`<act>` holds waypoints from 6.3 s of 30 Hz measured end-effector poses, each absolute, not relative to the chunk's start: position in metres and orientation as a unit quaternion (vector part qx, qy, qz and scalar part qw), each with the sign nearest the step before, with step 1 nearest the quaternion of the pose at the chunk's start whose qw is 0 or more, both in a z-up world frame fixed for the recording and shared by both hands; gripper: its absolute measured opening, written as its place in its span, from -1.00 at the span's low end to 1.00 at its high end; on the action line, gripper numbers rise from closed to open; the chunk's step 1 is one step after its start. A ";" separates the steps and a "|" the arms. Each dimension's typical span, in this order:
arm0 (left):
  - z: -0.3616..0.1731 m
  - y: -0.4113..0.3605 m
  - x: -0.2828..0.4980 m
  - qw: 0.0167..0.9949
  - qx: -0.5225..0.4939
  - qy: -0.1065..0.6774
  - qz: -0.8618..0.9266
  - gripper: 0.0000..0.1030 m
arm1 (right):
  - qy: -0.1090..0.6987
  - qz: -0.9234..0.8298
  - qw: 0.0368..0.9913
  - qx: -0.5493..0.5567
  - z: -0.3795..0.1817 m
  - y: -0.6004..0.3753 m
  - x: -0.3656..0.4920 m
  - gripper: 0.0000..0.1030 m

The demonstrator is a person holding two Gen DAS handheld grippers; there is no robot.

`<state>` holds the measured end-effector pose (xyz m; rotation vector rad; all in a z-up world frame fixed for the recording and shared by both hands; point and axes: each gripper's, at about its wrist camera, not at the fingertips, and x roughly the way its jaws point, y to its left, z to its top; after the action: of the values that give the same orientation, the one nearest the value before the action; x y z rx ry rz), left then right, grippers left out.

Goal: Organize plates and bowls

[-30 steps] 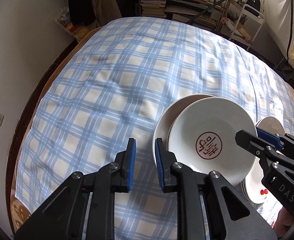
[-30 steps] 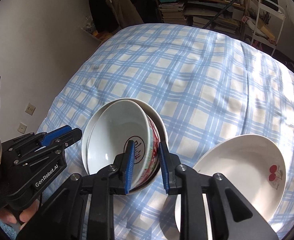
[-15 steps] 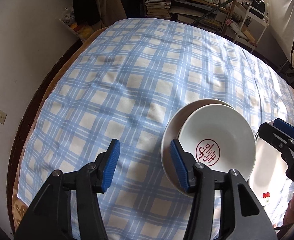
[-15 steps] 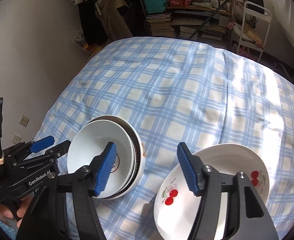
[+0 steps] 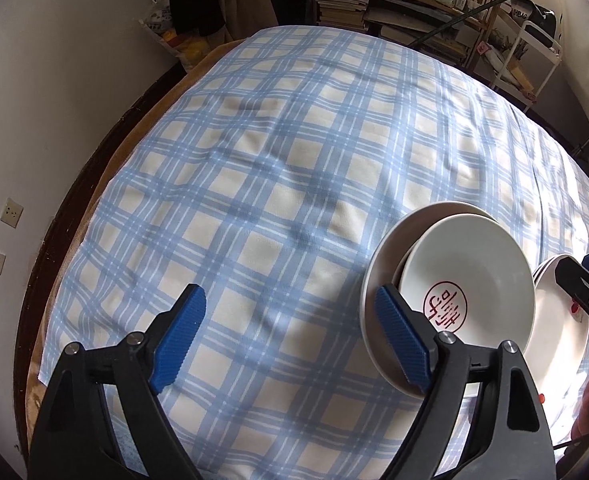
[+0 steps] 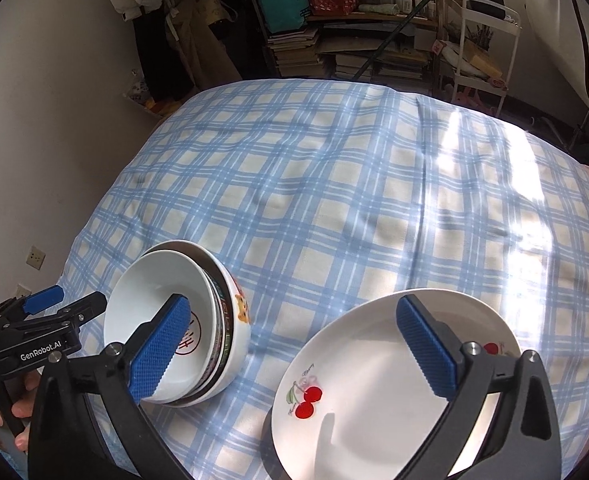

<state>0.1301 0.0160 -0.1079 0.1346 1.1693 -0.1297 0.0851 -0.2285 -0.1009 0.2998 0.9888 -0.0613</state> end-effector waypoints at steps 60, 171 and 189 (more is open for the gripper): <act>-0.139 0.038 0.147 0.770 -0.025 0.631 -0.093 0.70 | 0.530 0.024 0.821 0.209 -0.133 -0.226 0.091 0.06; -0.074 -0.095 0.096 0.767 0.009 0.606 -0.211 -0.96 | 0.508 -0.047 0.817 0.269 -0.071 -0.289 0.028 -0.81; -0.111 -0.152 0.064 0.743 0.058 0.634 -0.204 -0.96 | 0.534 -0.074 0.783 0.309 -0.114 -0.342 -0.006 -0.81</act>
<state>0.0640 -0.1523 -0.1111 0.1276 1.3897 -0.4461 -0.0060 -0.3424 -0.1139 0.6678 1.1532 -0.1604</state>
